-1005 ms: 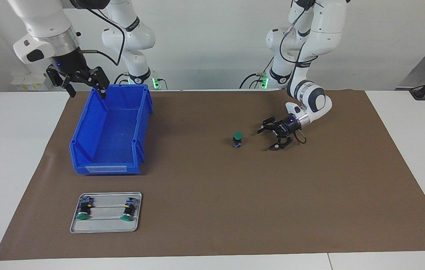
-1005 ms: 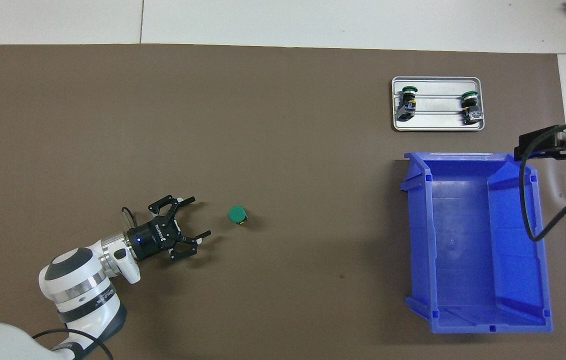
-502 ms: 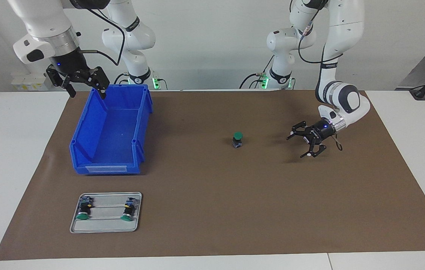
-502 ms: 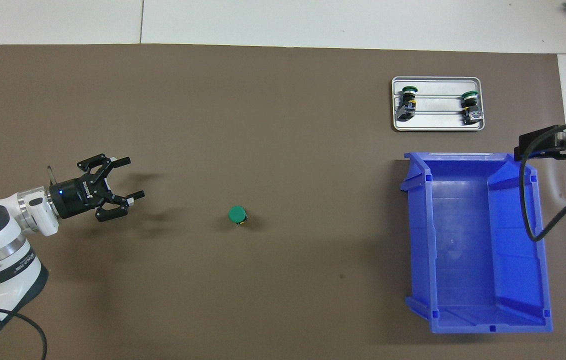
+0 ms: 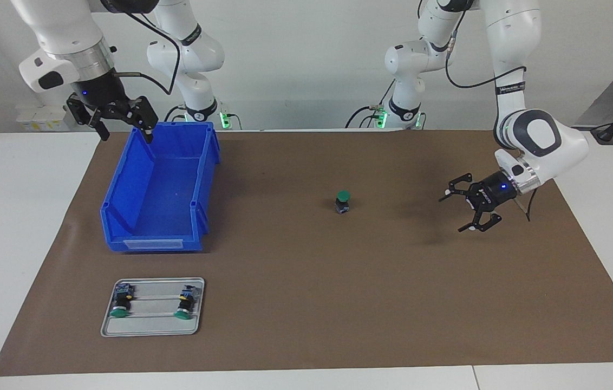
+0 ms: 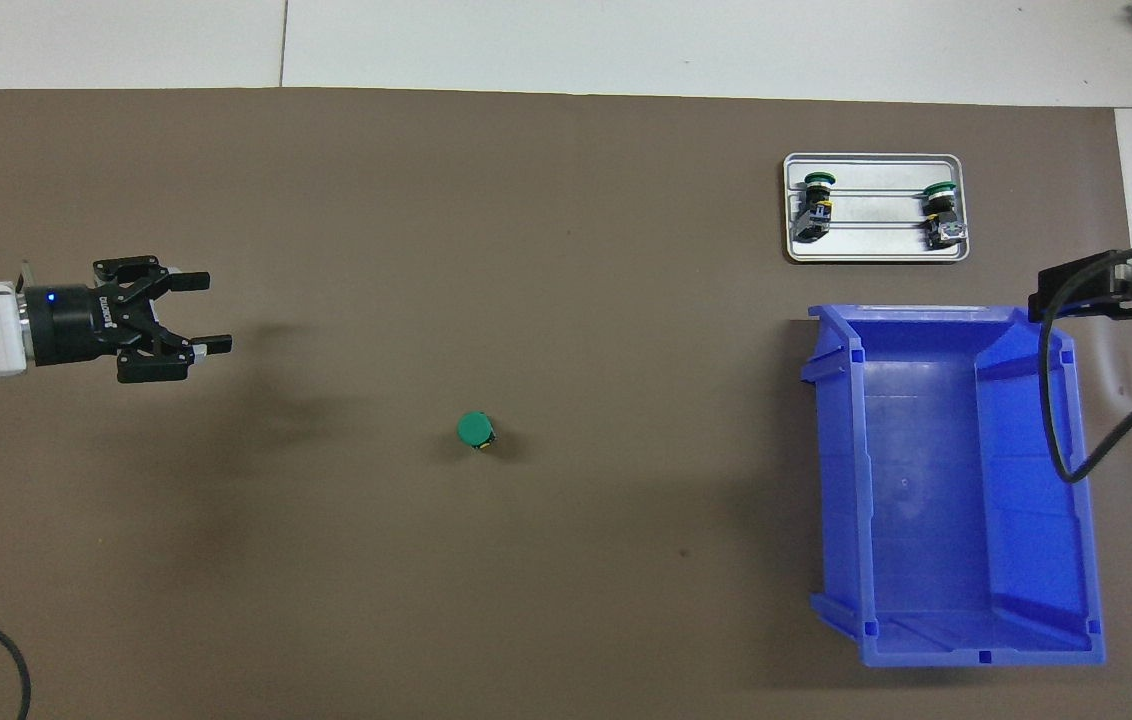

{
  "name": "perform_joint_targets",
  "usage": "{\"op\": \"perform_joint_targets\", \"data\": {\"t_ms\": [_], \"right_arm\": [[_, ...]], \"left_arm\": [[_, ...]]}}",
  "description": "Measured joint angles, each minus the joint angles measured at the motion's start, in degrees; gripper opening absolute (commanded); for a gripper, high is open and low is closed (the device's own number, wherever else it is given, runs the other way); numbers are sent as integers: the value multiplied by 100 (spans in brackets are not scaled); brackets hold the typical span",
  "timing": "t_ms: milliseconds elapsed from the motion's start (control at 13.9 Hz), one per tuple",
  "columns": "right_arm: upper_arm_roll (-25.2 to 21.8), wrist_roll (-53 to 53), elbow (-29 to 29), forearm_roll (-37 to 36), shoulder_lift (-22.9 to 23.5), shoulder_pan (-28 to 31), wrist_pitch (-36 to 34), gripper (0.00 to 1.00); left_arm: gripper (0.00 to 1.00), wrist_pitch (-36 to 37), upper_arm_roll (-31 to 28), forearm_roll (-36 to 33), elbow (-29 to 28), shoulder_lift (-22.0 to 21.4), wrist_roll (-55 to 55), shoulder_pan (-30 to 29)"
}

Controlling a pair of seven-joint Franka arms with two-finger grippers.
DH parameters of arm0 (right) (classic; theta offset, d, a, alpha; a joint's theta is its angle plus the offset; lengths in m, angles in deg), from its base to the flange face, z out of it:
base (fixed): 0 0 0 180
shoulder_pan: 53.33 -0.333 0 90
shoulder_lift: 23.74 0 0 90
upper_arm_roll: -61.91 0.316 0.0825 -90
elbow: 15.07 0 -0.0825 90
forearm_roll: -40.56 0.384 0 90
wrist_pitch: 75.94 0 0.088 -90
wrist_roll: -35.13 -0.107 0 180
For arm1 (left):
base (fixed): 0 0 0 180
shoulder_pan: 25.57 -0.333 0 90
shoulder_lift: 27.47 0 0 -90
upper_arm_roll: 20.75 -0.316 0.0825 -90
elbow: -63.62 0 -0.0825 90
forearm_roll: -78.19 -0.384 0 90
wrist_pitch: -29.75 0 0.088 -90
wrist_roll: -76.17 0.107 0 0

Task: Place and press button with both arms

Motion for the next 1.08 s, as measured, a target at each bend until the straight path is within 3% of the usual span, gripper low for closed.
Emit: {"op": "perform_joint_targets", "data": {"t_ms": [789, 1077], "right_arm": [[0, 0, 0, 0, 0, 0, 0, 100], [0, 0, 0, 0, 0, 0, 0, 100]], "left_arm": [[100, 1291, 87, -4170, 2369, -256, -6005, 927], [100, 1371, 97, -4847, 2672, -368, -8312, 1342]]}}
